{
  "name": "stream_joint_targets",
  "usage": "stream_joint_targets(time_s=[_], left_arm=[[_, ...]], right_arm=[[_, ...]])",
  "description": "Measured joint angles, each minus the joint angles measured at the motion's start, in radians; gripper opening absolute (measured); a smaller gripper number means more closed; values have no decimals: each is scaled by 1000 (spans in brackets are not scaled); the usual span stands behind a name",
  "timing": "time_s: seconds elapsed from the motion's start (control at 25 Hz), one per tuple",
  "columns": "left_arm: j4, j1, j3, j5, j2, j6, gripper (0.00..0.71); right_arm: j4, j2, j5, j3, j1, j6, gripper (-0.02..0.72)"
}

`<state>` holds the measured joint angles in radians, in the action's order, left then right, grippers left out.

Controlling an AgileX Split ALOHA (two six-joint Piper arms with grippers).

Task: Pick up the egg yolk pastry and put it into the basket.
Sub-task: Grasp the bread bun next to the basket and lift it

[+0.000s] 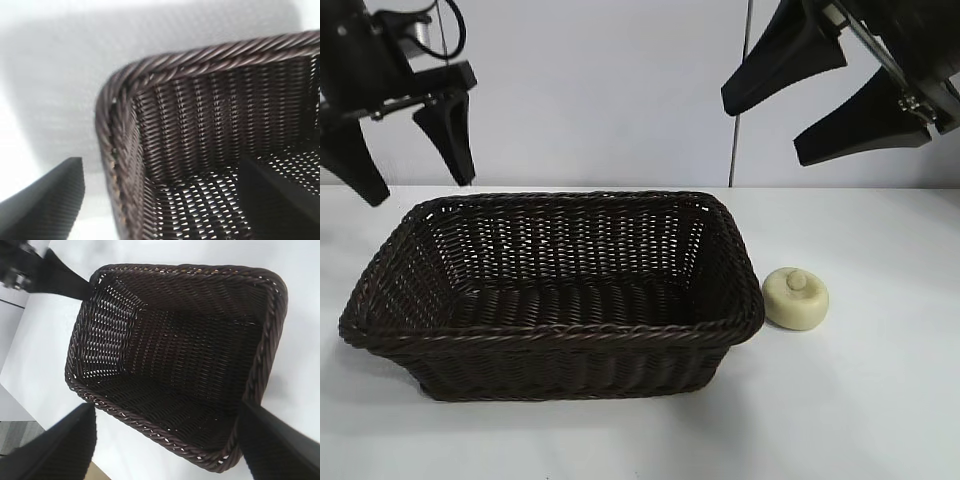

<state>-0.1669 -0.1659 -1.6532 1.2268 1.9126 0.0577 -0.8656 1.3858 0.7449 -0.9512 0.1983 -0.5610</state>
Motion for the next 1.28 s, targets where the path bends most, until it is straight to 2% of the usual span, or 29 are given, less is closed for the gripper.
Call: stream_joint_targets(time_s=[0.16,0.32,0.48,0.56,0.76,0.92,1.28], left_arm=[[97,35,0,0,0,0,604],[167,95,0,0,0,-4,604],[180,157,0,1,0,-17,604],[180,172,0,1,0,-27,604],[175,173,2,1,-6,-38,604],[179,173,60,0,-71,-38,604],[184,173,362,2,-425,-38,604]], right_arm=[[0,0,0,0,0,0,560],[0,0,0,0,0,0,560],[0,0,0,0,0,0,560],[0,0,0,0,0,0,560],[0,0,0,0,0,0,560],[0,0,5,0,0,0,560],[-1,0,6,0,0,0,560]])
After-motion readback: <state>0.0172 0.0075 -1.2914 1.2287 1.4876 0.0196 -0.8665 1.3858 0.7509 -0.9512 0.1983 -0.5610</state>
